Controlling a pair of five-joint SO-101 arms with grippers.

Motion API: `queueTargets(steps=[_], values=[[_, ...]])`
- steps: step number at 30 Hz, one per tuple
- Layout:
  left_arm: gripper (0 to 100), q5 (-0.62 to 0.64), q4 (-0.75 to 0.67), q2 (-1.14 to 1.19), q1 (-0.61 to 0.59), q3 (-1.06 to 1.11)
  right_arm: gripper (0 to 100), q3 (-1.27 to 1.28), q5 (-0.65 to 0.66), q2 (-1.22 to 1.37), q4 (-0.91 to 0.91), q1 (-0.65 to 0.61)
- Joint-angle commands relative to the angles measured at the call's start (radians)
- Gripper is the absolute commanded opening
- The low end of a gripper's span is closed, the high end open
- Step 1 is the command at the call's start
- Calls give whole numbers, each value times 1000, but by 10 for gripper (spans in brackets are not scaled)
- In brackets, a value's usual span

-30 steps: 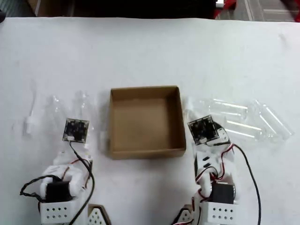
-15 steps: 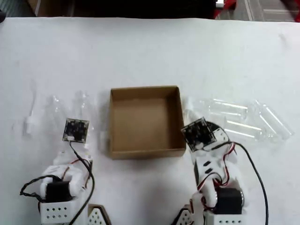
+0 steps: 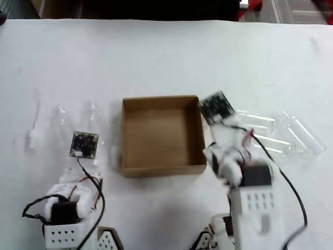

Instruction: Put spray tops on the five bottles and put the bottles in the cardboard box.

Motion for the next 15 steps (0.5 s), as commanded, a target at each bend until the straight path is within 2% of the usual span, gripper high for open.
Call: queueTargets(steps=[1,3,6,8,15], values=[[23,-12,2,-8,-10,-3,153,-127,-78,177,-1,-27],[23,-12,2,-8,-10,-3,173,-186,-106,272,4,-30],[23,-12,2,-8,-10,-3,126,-261,-143,390,4,-31],[23,-12,2,-8,-10,-3,128,-304,-180,450,4,-33],[23,-11,0,-8,-10,-3,152,-423,-249,619,-2,-128]])
